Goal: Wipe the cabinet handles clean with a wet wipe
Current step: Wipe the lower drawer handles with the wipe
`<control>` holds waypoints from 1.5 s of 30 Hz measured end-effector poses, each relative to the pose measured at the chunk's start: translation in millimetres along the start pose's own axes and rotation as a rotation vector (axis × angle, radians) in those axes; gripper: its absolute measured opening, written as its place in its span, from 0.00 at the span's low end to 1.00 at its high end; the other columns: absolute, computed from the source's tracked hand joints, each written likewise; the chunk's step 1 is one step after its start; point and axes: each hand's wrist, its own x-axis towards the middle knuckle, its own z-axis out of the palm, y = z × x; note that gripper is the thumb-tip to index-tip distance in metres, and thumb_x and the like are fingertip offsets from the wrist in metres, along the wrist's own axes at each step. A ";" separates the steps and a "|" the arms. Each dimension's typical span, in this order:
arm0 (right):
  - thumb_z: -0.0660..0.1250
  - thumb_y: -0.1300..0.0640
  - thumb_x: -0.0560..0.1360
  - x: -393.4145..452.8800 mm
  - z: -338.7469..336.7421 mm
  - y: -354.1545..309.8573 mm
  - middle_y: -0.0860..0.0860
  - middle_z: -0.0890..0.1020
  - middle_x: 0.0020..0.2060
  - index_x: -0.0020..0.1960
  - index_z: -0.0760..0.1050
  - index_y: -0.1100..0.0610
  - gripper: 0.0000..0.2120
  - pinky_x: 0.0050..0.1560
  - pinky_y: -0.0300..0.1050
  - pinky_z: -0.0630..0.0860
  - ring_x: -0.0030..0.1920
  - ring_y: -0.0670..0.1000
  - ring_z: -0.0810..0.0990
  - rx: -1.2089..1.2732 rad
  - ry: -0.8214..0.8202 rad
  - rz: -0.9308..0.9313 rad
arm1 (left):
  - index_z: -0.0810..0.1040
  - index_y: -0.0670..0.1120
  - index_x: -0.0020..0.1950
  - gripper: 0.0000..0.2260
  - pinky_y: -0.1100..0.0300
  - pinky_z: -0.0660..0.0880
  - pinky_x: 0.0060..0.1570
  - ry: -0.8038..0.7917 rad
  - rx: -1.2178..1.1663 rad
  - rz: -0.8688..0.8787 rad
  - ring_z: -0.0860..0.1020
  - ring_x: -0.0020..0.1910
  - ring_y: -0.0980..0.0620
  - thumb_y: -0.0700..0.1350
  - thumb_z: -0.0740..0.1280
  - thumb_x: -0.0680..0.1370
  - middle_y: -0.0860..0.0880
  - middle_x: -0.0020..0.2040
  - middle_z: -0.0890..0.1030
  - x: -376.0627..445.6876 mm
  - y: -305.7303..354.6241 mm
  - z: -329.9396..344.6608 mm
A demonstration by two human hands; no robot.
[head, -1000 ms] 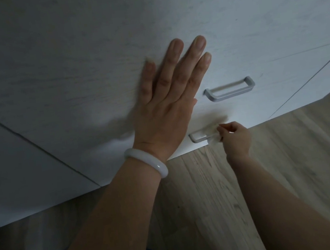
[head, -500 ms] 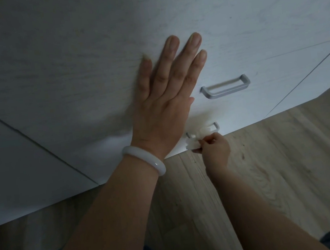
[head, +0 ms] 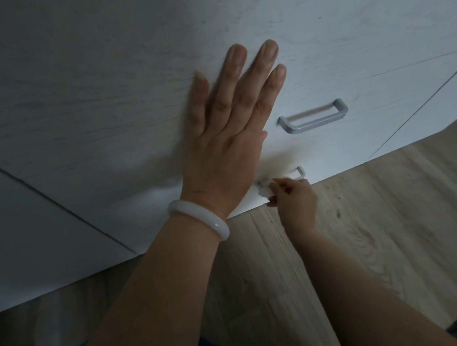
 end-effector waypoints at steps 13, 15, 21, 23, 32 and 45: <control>0.67 0.59 0.77 10.1 -15.5 -9.2 0.55 0.80 0.28 0.48 0.81 0.56 0.04 0.30 0.42 0.78 0.21 0.46 0.75 0.025 0.071 0.114 | 0.49 0.51 0.80 0.37 0.45 0.34 0.73 -0.036 -0.003 0.014 0.45 0.77 0.45 0.53 0.66 0.77 0.51 0.80 0.51 0.3 -1.9 -0.3; 0.67 0.60 0.77 20.3 -21.2 -8.1 0.54 0.79 0.28 0.47 0.81 0.57 0.04 0.30 0.45 0.79 0.20 0.46 0.75 0.077 0.135 0.152 | 0.49 0.51 0.81 0.37 0.45 0.33 0.72 -0.047 -0.006 0.021 0.45 0.77 0.45 0.53 0.65 0.77 0.51 0.81 0.51 0.6 -1.8 -1.6; 0.66 0.57 0.78 -11.2 2.0 -15.1 0.56 0.82 0.31 0.48 0.81 0.54 0.05 0.27 0.39 0.77 0.26 0.50 0.78 -0.053 -0.094 0.060 | 0.48 0.51 0.81 0.38 0.45 0.33 0.72 -0.048 0.007 0.019 0.43 0.77 0.45 0.54 0.66 0.77 0.52 0.79 0.46 0.3 -2.2 0.0; 0.66 0.58 0.78 -0.2 -7.0 -13.9 0.55 0.80 0.28 0.48 0.82 0.56 0.06 0.26 0.41 0.76 0.23 0.49 0.76 -0.057 -0.015 0.088 | 0.49 0.51 0.81 0.38 0.45 0.33 0.72 -0.045 0.000 0.018 0.44 0.77 0.45 0.54 0.66 0.76 0.52 0.79 0.46 0.6 -2.5 0.1; 0.65 0.59 0.78 -6.3 8.4 -26.2 0.58 0.80 0.28 0.42 0.80 0.61 0.09 0.21 0.38 0.71 0.20 0.47 0.74 -0.170 -0.150 0.120 | 0.48 0.51 0.81 0.42 0.45 0.33 0.73 -0.059 0.031 0.027 0.45 0.77 0.45 0.57 0.68 0.74 0.52 0.80 0.48 0.7 -2.8 -1.9; 0.66 0.58 0.77 -4.0 10.7 -16.4 0.57 0.81 0.36 0.46 0.78 0.61 0.06 0.20 0.34 0.69 0.31 0.54 0.81 -0.300 -0.186 0.011 | 0.50 0.51 0.80 0.42 0.45 0.33 0.73 -0.071 0.014 0.023 0.46 0.78 0.45 0.57 0.69 0.73 0.52 0.80 0.51 0.7 -3.5 -3.8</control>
